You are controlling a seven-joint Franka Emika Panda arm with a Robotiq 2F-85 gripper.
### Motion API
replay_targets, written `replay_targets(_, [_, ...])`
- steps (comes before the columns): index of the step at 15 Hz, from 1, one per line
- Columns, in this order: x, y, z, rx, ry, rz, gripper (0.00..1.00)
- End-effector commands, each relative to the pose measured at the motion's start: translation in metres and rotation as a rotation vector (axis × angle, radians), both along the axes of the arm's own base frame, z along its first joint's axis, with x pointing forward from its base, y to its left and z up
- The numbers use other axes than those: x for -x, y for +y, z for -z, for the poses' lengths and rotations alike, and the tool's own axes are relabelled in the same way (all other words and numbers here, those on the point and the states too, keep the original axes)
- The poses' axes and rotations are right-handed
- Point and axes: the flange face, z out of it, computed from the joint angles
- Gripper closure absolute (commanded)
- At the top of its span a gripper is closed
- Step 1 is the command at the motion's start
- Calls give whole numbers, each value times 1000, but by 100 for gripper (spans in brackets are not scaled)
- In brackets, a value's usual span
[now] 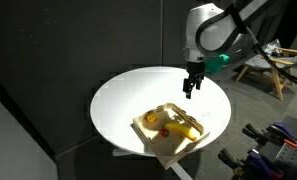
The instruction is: Remove the banana from the crate and put it on the table
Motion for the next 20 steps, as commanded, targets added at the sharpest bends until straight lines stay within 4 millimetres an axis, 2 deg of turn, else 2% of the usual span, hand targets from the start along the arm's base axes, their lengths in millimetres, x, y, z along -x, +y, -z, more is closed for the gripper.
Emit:
replay_targets(1, [-6, 3, 13, 47, -20, -78, 0])
replay_targets(6, [-1, 5, 20, 50, -6, -83, 0])
replay_targets(14, [-1, 5, 20, 50, -6, -84, 0])
replay_targets(20, [11, 18, 32, 45, 1, -128, 0])
